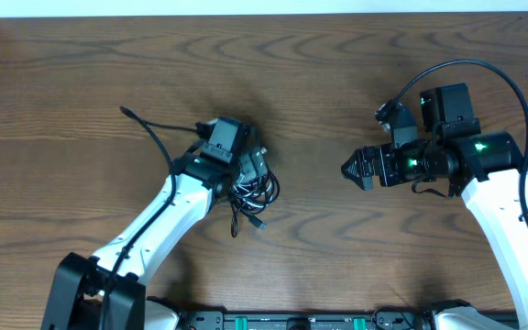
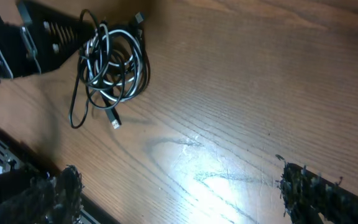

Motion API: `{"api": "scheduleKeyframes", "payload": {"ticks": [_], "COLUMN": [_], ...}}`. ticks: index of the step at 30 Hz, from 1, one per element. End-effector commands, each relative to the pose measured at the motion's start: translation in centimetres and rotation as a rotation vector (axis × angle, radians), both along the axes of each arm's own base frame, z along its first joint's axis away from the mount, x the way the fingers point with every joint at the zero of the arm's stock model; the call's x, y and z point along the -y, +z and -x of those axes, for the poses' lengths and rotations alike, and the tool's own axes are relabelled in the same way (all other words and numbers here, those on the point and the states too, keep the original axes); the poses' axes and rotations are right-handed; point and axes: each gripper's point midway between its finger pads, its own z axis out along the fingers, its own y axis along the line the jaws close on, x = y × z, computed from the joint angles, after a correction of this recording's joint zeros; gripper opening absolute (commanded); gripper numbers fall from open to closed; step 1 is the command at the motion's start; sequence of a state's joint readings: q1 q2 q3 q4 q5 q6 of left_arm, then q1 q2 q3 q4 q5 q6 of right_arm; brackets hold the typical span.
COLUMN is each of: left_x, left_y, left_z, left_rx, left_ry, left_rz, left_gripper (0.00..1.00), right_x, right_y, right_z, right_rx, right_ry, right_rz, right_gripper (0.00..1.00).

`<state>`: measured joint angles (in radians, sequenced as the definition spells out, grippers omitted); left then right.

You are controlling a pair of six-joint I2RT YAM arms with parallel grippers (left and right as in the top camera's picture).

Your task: Untangle cables

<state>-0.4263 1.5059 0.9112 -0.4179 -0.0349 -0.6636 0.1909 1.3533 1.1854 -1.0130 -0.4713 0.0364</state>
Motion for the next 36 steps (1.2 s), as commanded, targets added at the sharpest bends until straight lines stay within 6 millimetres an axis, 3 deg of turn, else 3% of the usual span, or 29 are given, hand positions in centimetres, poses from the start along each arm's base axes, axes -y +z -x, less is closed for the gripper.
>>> {"api": "scheduleKeyframes", "payload": {"ticks": [1,7,17,23,29,36], "left_x": [0.0,0.1,0.3,1.0,1.1,2.2], "left_y": [0.4,-1.3,-6.1,-8.0,-8.0,-5.7], "left_z": [-1.7,-1.8,-0.4,0.6,0.8,-1.1], "left_rx": [0.051,0.021,-0.124,-0.201,-0.21,-0.115], "left_ry": [0.047,0.045,0.027,0.004,0.0,-0.01], "left_rz": [0.011,-0.004,-0.029,-0.001,0.009,0.067], "left_gripper": [1.0,1.0,1.0,1.0,1.0,1.0], "right_x": [-0.2,-0.2,-0.2,-0.2,-0.2,-0.2], "right_y": [0.4,0.4,0.4,0.4,0.4,0.4], "right_z": [-0.3,-0.3,-0.3,-0.3,-0.3,-0.3], "right_rx": [0.015,0.015,0.015,0.015,0.015,0.015], "right_ry": [0.01,0.01,0.01,0.01,0.01,0.01], "right_rz": [-0.001,-0.001,-0.001,-0.001,-0.001,-0.001], "right_gripper": [0.99,0.99,0.99,0.99,0.99,0.99]}}
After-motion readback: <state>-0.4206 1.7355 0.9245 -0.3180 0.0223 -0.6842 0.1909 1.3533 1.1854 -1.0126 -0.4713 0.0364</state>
